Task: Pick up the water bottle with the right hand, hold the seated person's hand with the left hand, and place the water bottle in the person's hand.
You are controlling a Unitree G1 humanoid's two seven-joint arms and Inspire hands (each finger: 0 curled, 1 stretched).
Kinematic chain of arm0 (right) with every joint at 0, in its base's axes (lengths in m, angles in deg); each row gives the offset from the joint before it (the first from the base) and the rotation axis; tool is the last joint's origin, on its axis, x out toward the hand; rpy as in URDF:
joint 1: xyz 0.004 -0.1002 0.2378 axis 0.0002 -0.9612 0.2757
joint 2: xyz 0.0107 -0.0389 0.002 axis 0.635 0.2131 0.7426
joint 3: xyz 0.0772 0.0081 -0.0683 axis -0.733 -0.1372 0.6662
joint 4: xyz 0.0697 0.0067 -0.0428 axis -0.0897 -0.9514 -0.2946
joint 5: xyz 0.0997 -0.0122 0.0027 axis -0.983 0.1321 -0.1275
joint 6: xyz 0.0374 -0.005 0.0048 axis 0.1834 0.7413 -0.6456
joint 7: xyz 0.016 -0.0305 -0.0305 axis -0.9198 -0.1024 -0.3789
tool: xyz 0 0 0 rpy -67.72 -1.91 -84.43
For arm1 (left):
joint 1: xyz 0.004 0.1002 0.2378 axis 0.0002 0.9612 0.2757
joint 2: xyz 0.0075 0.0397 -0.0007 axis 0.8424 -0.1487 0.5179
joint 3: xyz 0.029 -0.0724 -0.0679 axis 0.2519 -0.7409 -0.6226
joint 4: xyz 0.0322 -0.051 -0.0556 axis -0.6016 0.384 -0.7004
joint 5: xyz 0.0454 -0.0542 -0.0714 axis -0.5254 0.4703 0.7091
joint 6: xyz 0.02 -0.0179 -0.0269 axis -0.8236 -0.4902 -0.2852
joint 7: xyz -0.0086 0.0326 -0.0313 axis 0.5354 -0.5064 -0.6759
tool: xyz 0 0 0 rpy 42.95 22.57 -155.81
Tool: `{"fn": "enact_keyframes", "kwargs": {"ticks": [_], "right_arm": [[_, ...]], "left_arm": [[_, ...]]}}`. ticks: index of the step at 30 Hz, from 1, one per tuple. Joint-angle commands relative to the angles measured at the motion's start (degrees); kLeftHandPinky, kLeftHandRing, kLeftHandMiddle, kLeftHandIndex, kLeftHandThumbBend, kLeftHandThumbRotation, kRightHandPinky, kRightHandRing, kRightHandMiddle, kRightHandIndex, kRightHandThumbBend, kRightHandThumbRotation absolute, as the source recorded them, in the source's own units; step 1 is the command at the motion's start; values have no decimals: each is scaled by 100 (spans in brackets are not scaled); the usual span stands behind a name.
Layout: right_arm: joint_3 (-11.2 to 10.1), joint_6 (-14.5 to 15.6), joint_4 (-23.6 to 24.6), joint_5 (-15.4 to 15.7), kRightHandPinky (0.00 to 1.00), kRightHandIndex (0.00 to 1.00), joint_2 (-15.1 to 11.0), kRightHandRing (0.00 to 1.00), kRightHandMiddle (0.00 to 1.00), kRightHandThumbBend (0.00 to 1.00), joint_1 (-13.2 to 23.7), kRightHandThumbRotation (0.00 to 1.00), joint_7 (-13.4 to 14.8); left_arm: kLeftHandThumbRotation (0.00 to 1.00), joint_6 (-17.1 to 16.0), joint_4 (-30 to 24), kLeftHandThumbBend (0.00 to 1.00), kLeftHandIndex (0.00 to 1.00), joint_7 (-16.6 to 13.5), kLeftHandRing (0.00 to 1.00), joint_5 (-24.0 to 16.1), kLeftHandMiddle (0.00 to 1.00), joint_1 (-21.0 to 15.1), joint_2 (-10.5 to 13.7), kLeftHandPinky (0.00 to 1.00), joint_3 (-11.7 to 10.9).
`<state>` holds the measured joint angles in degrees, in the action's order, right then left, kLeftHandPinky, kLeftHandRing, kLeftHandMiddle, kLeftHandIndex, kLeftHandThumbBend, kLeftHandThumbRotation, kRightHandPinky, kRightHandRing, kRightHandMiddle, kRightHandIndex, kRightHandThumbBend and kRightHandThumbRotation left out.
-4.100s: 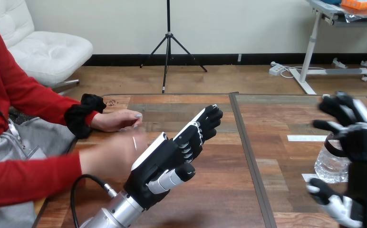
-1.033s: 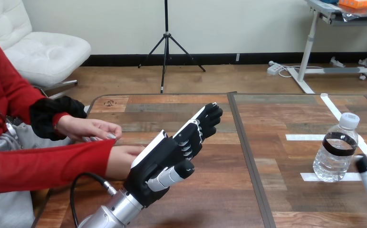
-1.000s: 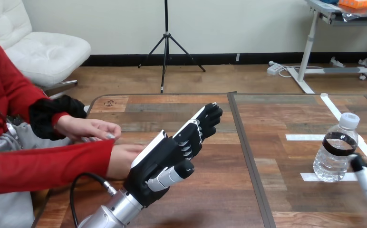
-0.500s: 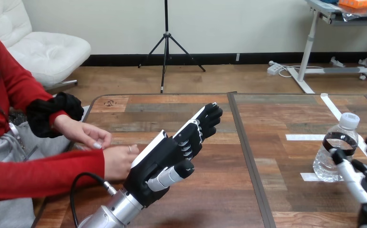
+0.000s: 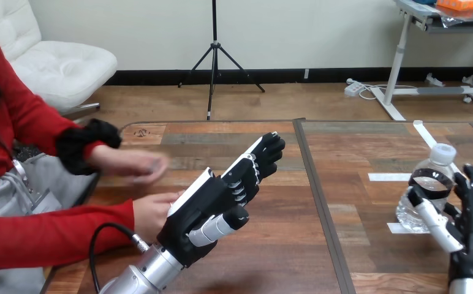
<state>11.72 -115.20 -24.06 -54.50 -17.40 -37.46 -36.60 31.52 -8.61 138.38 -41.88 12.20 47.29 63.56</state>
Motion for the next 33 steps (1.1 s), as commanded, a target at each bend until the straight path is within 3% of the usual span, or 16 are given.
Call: {"fn": "enact_keyframes", "kwargs": {"ticks": [1,17,33], "right_arm": [[142,52,-73,111,84,98,-192,96,95,100,530,56,98],[447,305,-277,354,84,98,-322,95,94,100,759,58,329],[529,407,-443,341,84,97,-364,93,94,100,893,57,287]], "left_arm": [[80,-46,-91,100,100,-7,100,84,100,-355,39,100,-103],[80,-28,-112,100,100,75,100,121,100,-335,60,100,-177],[80,-21,-195,100,100,92,100,161,100,-289,103,100,-237]]}}
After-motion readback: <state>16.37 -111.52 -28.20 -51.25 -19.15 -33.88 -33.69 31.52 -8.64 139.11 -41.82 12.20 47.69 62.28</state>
